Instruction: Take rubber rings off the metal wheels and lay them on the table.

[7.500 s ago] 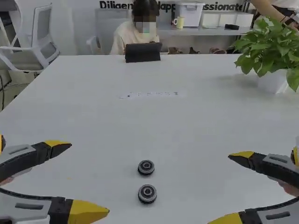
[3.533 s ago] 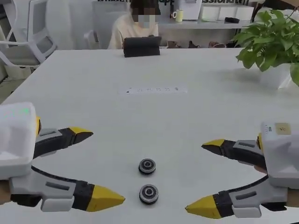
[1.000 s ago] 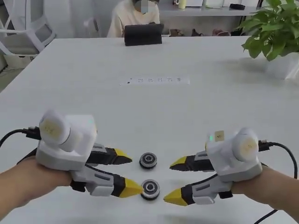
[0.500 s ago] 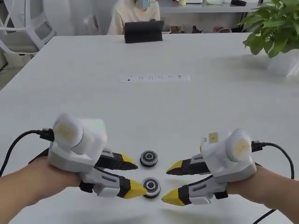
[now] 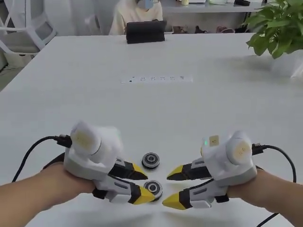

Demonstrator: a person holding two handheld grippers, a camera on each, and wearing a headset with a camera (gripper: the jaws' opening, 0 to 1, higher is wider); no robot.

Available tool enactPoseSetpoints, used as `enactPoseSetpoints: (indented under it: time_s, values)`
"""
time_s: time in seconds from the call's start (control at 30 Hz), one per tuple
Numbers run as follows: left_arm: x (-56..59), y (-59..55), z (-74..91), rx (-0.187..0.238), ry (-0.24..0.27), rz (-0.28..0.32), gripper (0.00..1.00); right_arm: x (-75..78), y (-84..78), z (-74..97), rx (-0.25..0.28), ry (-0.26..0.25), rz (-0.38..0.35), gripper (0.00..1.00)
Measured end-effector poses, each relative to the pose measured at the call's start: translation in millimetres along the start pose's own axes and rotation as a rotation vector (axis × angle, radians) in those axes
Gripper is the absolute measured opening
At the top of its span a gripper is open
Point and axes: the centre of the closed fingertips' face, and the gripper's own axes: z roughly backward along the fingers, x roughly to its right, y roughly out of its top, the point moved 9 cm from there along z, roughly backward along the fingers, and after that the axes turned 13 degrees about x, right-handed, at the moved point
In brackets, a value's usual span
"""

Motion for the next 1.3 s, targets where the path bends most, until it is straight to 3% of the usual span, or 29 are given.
enactPoseSetpoints:
  time_s: [0.5, 0.63, 0.87, 1.3]
  values:
    - [1.6, -3.5, -9.4, -0.030, 0.027, -0.044, 0.11, -0.3, -0.1, 1.0, 0.000, -0.004, -0.002, 0.34]
    - [0.7, -3.5, -9.0, -0.020, 0.038, -0.056, 0.08, -0.6, 0.1, 0.8, 0.001, -0.003, -0.001, 0.33]
    - [3.2, -3.6, -9.6, -0.021, 0.038, -0.139, 0.08, 1.6, 0.7, -2.1, 0.000, -0.004, 0.001, 0.32]
    - [1.6, -5.2, -8.7, -0.003, 0.050, -0.116, 0.08, 3.7, 5.4, -13.0, 0.002, 0.025, 0.005, 0.29]
